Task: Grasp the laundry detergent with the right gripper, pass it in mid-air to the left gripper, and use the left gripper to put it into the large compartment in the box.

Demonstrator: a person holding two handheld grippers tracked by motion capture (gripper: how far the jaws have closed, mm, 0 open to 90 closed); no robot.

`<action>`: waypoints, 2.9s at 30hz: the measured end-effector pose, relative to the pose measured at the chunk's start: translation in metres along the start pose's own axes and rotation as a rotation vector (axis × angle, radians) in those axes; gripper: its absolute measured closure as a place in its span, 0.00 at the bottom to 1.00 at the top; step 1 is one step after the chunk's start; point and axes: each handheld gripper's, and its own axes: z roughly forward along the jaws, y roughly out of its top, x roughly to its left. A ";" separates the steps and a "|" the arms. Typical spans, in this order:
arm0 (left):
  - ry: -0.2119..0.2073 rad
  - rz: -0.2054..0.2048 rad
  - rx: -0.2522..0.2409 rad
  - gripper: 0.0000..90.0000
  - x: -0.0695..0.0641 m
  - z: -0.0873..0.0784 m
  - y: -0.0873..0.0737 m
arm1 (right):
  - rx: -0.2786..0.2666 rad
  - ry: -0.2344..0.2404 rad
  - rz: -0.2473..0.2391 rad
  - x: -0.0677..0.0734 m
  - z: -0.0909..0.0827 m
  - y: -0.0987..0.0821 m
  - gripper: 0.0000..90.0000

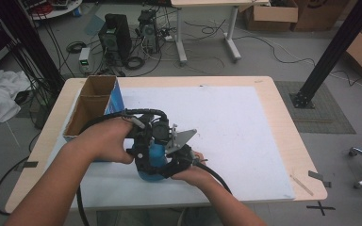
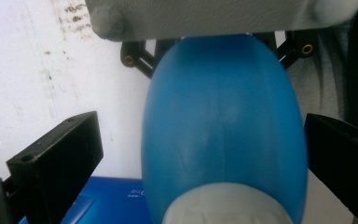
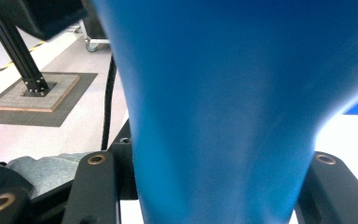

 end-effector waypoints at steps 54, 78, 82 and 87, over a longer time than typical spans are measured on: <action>-0.022 -0.016 0.026 0.33 0.001 -0.002 0.001 | -0.025 -0.004 -0.014 -0.001 -0.001 0.002 0.50; -0.047 -0.048 0.050 0.43 0.002 0.000 0.002 | 0.012 -0.001 0.000 -0.002 0.002 0.003 0.48; -0.049 -0.048 0.053 0.43 0.003 0.001 0.002 | -0.002 0.014 0.038 -0.003 0.001 0.002 0.47; -0.047 -0.063 0.057 0.43 0.005 0.002 0.001 | -0.029 0.026 0.064 -0.006 -0.004 0.002 0.44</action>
